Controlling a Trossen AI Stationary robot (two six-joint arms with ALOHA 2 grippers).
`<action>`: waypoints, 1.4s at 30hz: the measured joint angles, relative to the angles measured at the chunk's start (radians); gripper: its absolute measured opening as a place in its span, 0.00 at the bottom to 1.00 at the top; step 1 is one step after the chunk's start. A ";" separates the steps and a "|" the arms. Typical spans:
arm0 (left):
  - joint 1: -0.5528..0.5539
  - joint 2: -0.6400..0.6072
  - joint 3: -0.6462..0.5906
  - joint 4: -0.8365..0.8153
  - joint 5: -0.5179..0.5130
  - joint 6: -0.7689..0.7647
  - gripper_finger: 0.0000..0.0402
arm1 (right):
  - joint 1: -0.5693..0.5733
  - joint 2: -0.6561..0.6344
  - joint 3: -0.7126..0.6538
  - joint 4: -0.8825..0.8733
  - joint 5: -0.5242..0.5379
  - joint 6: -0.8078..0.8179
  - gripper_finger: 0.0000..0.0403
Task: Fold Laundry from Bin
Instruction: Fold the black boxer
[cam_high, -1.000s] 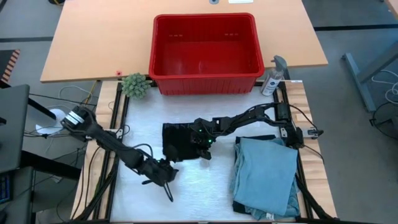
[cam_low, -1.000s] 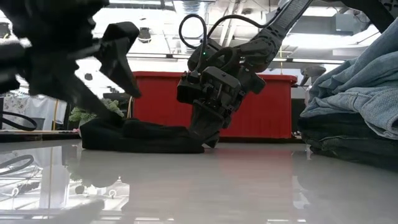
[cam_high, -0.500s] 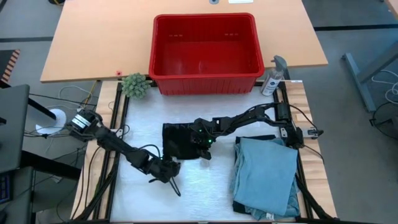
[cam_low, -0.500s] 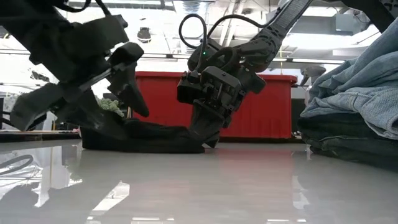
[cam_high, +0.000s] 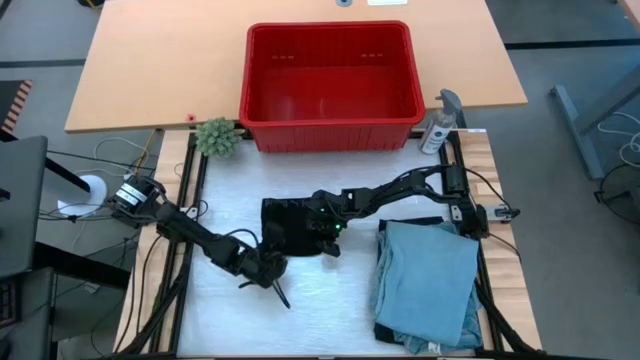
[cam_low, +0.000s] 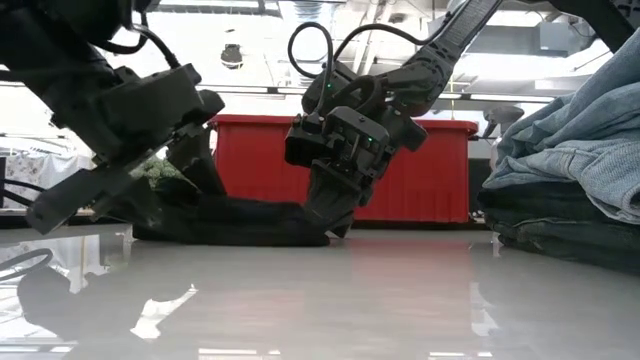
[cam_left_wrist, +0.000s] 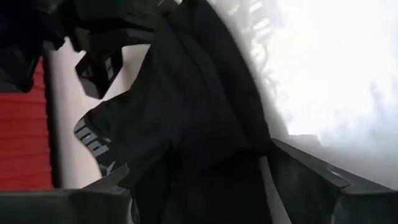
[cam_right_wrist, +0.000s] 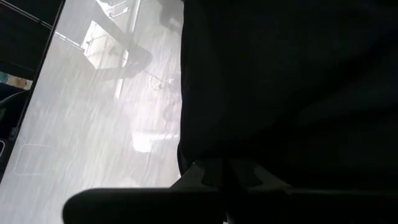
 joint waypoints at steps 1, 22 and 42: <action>0.001 0.000 0.001 -0.003 -0.005 0.004 0.61 | 0.000 0.000 0.000 0.000 0.000 -0.001 0.05; 0.001 0.000 0.015 0.027 0.041 -0.002 0.02 | -0.004 -0.004 0.001 0.021 0.000 0.057 0.11; 0.001 0.000 0.016 0.016 0.085 -0.089 0.00 | -0.088 -0.101 -0.003 -0.093 0.042 0.074 0.20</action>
